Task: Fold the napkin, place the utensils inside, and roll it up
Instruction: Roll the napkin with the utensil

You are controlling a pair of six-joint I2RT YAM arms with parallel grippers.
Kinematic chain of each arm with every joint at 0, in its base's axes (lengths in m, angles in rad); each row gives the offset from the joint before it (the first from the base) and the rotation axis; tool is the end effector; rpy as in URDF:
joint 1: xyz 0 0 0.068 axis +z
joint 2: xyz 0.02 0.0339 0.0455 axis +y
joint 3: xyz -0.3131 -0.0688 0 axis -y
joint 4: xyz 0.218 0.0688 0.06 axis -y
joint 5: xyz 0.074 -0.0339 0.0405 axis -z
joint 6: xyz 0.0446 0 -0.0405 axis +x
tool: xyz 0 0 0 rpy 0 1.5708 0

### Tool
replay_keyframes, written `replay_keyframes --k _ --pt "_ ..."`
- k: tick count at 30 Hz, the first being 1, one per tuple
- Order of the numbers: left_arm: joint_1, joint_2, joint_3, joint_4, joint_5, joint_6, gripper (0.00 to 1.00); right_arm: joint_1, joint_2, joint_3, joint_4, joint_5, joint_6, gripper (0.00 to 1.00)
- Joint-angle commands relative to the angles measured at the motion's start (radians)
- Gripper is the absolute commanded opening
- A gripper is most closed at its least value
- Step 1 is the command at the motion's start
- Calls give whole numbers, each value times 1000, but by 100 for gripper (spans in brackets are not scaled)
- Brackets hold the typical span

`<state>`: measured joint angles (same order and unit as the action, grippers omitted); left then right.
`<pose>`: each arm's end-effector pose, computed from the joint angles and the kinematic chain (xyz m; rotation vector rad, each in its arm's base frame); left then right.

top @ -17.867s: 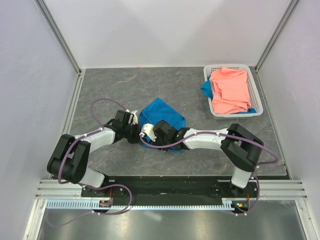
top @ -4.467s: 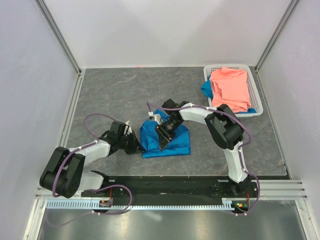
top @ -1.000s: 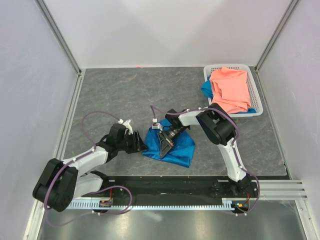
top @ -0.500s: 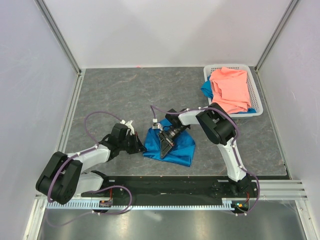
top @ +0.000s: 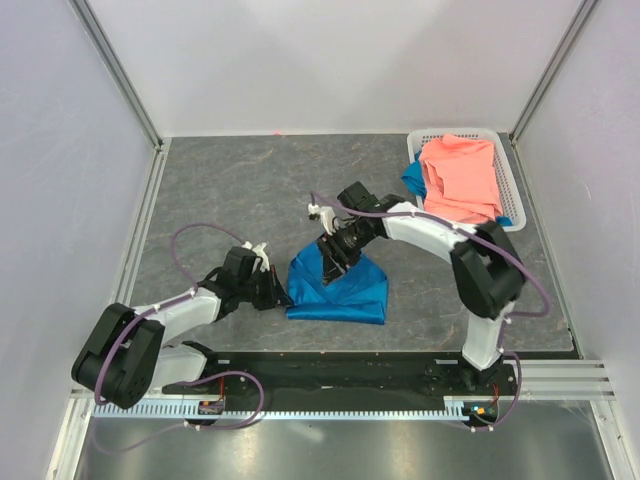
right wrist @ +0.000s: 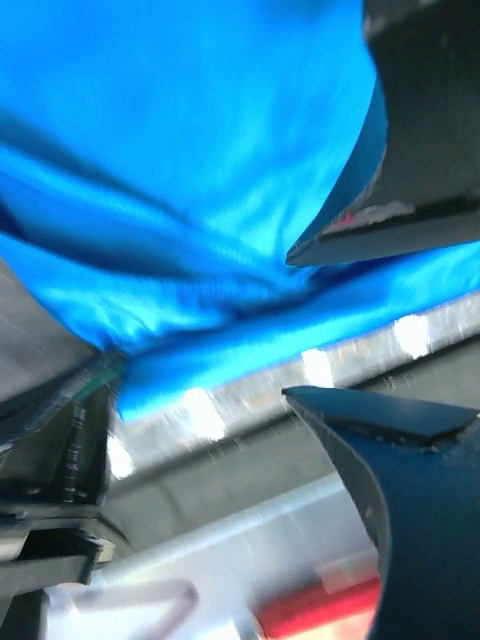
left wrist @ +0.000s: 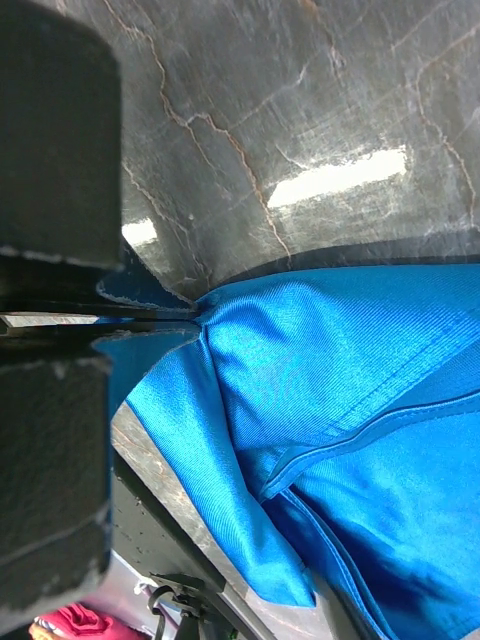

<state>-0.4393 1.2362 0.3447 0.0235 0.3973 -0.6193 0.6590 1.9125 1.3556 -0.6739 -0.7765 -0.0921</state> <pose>0.1513 -0.0901 0.1895 -0.0422 2.5828 -0.9245 0.2789 0.2555 0.2444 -1.2033 2.5191 1.2273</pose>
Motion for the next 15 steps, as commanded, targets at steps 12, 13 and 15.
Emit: replay_keyframes --k 12,13,15 --pt "-1 37 91 -223 -35 20 2 464 -386 -365 350 879 -44 68" --pt "-3 42 100 -230 -35 23 2 481 -379 -366 352 911 -46 68" --pt "-1 45 105 -232 -34 24 2 522 -356 -369 356 933 -52 68"
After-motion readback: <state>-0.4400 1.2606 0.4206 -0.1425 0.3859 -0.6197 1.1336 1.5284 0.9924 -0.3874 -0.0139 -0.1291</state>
